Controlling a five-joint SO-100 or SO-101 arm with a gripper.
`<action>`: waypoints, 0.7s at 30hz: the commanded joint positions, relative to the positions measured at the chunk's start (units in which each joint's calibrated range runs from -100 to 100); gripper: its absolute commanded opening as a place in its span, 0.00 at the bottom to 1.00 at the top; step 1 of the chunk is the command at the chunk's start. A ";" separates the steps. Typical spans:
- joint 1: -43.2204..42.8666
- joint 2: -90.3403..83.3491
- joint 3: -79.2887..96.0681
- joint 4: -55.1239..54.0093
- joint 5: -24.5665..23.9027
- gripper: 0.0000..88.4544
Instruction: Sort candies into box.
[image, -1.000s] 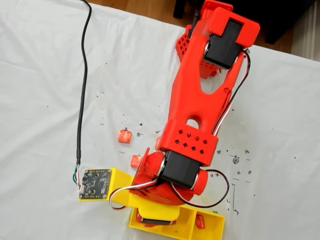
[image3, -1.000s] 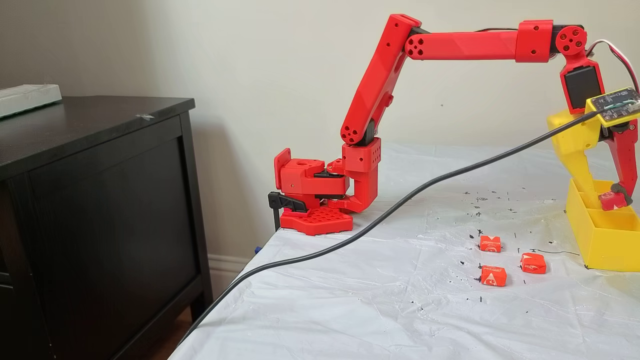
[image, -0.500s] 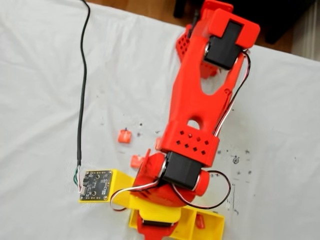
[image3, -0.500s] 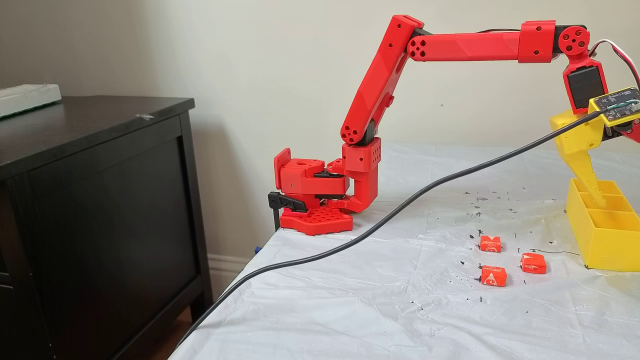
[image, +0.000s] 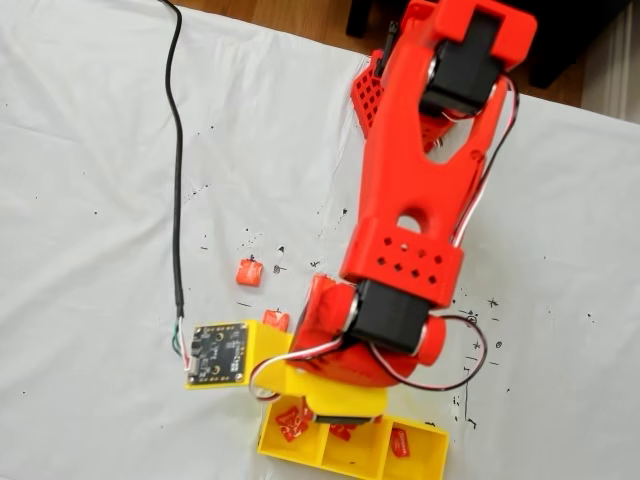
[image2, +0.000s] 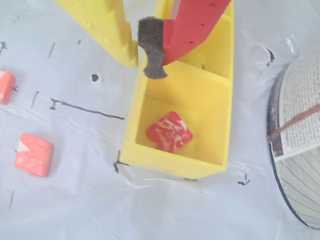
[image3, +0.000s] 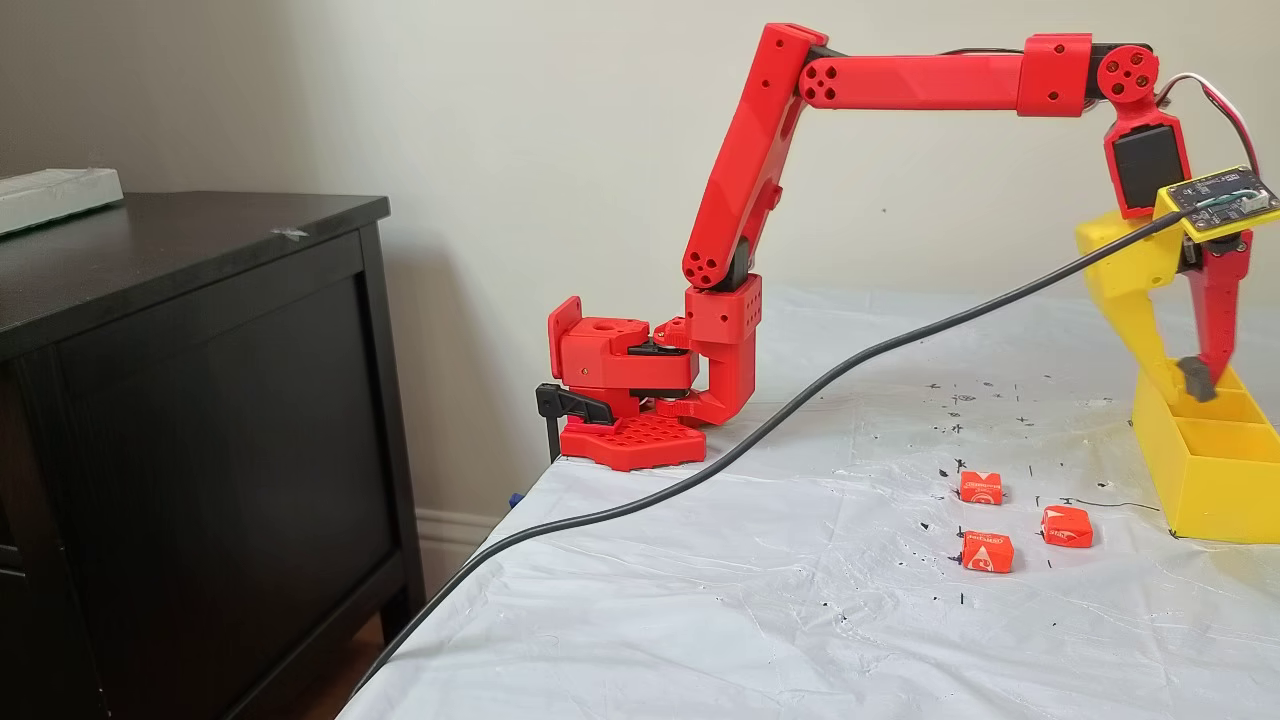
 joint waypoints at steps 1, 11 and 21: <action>-0.79 -11.58 2.57 1.39 0.83 0.00; 1.66 -18.96 16.68 7.20 4.00 0.00; 5.55 -15.74 20.23 7.20 6.30 0.00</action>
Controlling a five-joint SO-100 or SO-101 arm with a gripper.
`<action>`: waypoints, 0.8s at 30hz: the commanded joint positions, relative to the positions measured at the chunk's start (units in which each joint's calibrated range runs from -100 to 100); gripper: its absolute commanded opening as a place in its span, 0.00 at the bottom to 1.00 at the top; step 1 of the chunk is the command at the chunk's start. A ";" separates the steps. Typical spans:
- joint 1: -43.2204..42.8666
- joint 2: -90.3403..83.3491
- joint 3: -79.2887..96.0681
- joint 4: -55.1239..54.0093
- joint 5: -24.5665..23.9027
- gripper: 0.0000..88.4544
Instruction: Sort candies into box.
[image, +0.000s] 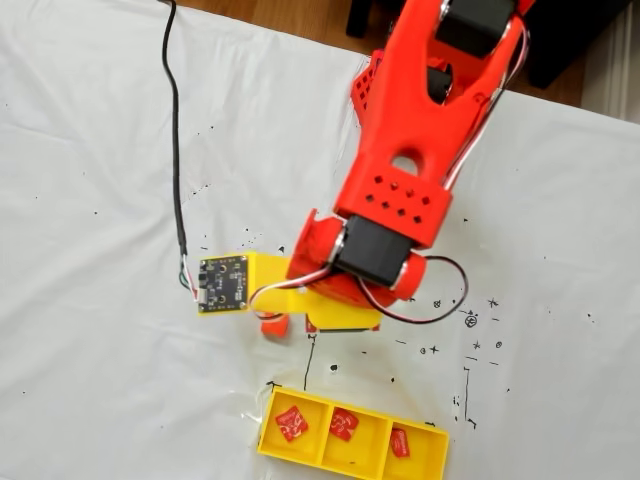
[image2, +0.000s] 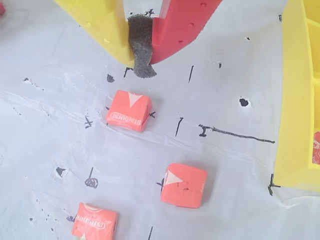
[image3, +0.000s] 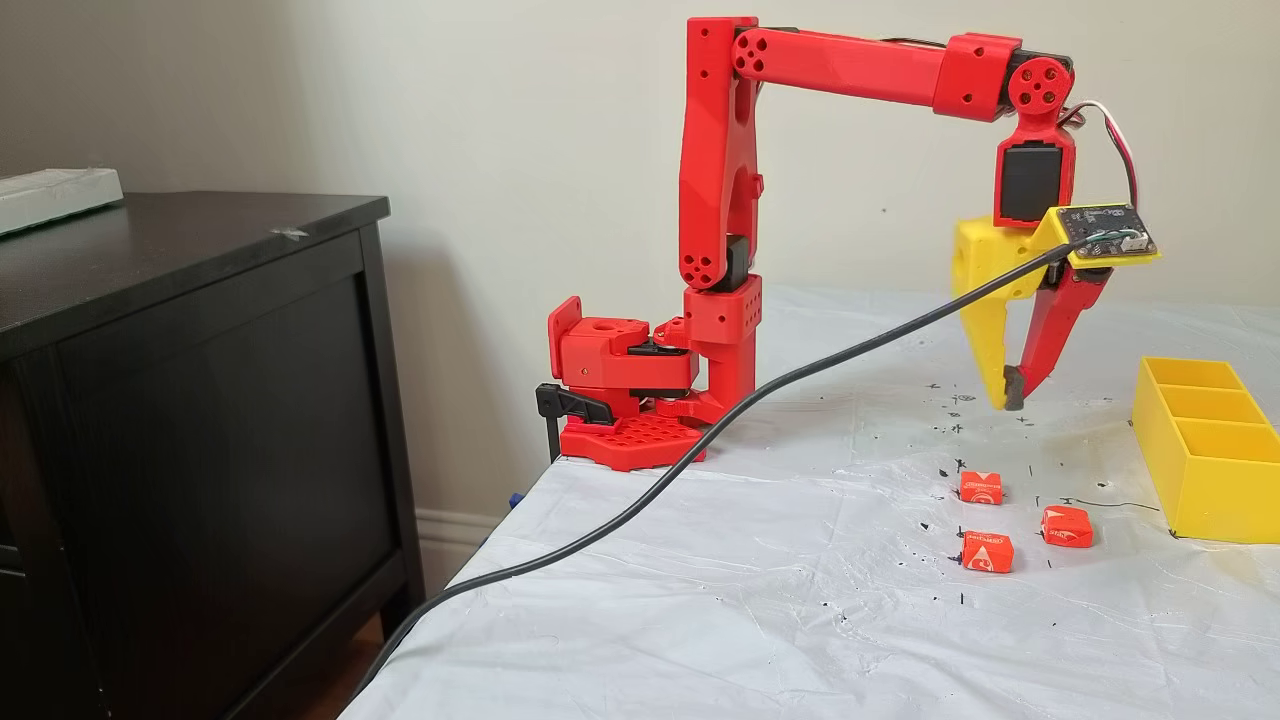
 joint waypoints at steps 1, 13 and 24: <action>1.18 -1.65 -1.65 0.62 1.42 0.00; 1.72 -3.09 5.63 -1.75 3.32 0.31; 2.26 -0.12 7.91 -5.52 3.91 0.36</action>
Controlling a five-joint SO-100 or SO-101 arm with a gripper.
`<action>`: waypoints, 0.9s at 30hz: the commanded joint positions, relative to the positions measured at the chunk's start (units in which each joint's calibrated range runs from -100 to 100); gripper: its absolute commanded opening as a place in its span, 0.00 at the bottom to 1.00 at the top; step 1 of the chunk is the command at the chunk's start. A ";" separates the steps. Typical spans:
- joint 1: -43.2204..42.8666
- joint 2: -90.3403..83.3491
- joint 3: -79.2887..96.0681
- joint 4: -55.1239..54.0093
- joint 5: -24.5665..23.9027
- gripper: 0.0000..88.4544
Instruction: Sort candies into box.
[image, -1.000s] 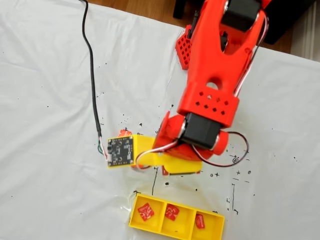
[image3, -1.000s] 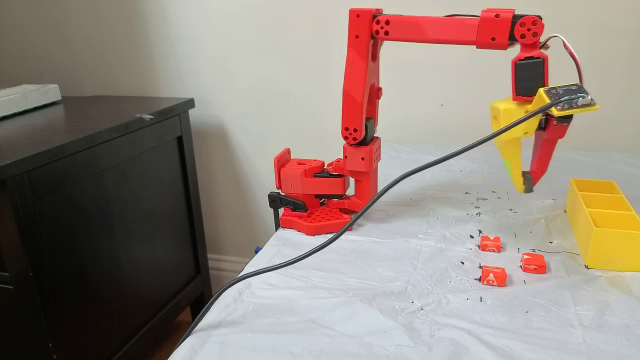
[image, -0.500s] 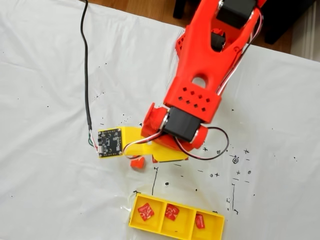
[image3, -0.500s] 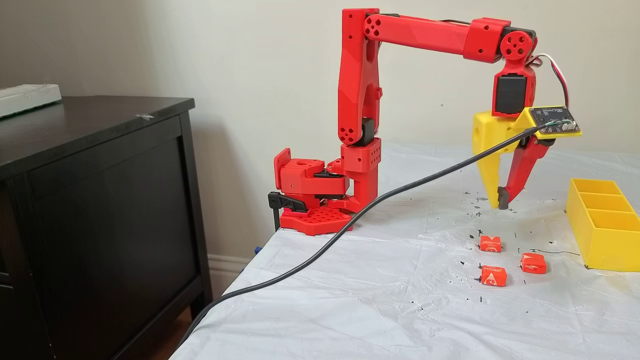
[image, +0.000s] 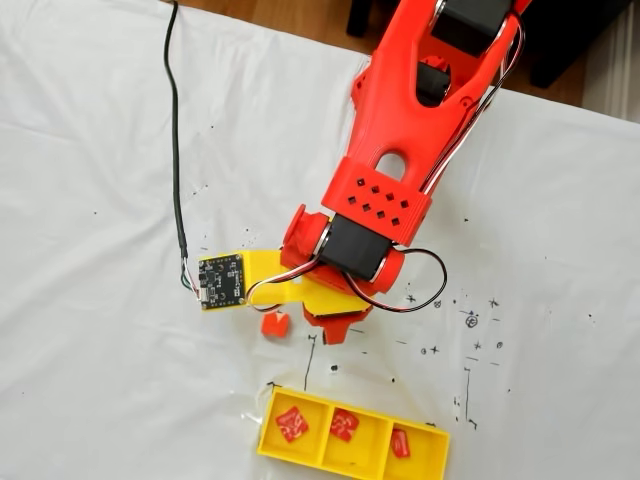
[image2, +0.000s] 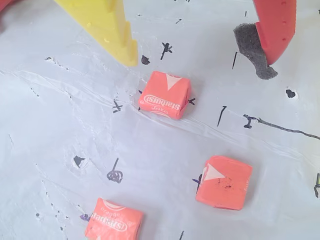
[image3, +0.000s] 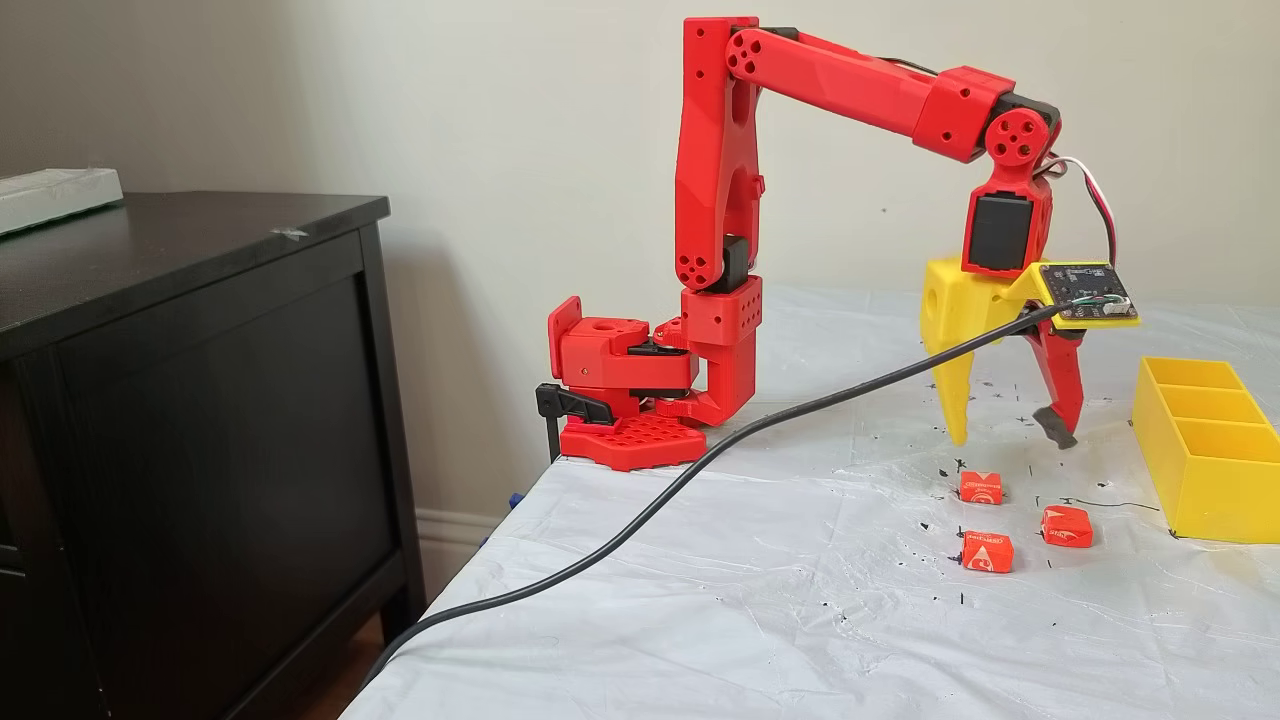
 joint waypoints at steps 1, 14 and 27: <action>0.39 0.38 -1.19 -1.14 0.05 0.36; 1.12 0.72 2.72 -3.18 0.73 0.36; 0.30 3.86 5.09 -7.44 0.10 0.35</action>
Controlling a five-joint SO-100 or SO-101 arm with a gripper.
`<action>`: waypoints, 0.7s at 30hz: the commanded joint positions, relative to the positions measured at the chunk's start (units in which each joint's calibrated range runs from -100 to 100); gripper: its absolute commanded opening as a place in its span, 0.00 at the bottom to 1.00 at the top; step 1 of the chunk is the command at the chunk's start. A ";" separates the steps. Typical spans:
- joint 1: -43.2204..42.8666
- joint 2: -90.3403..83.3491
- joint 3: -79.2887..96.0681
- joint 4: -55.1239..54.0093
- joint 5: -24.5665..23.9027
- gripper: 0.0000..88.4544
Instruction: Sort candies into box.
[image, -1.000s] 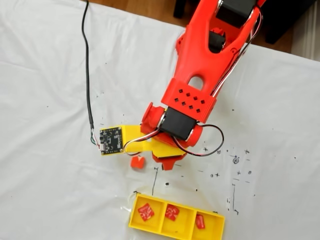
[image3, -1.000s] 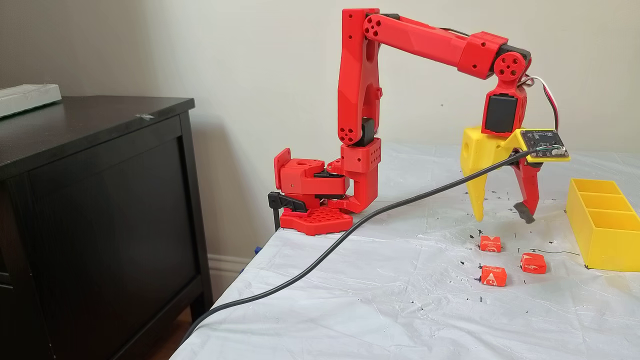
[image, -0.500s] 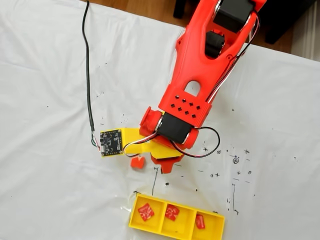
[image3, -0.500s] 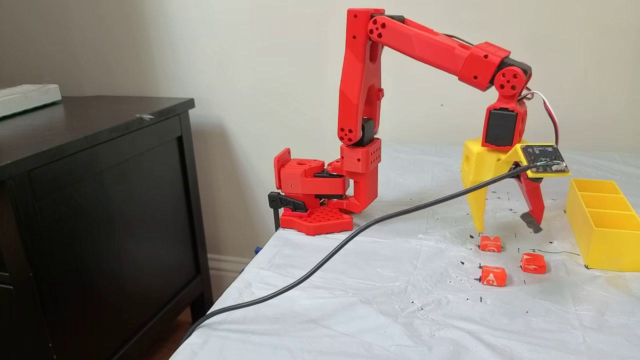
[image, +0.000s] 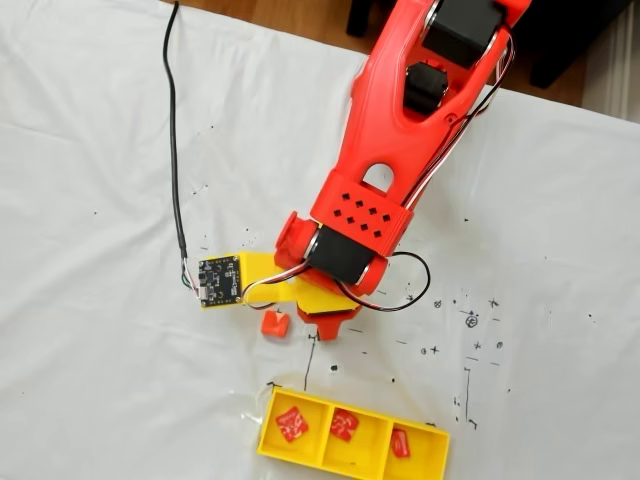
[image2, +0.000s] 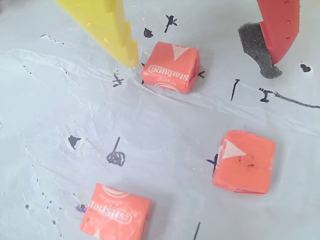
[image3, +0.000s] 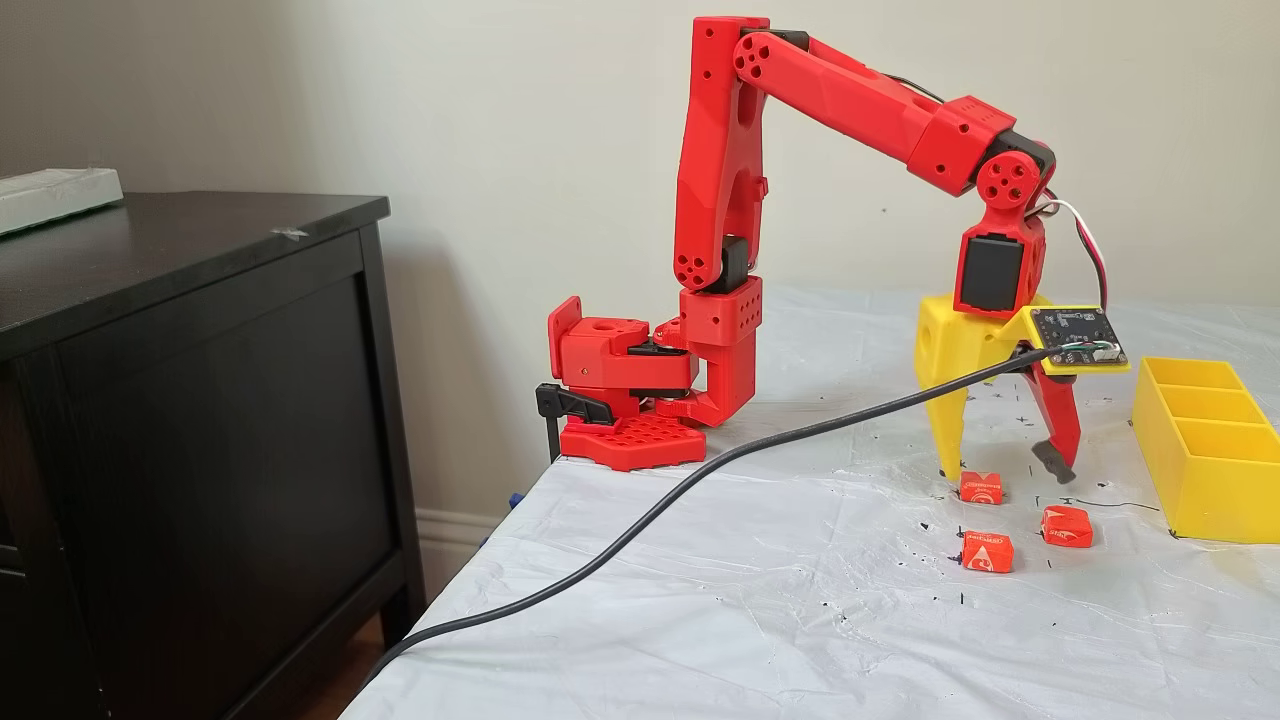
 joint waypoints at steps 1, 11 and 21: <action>-0.75 0.13 -0.16 -0.77 -0.20 0.35; -1.03 2.08 -0.80 -1.51 -0.59 0.29; -1.12 2.93 -0.62 -1.92 -0.78 0.22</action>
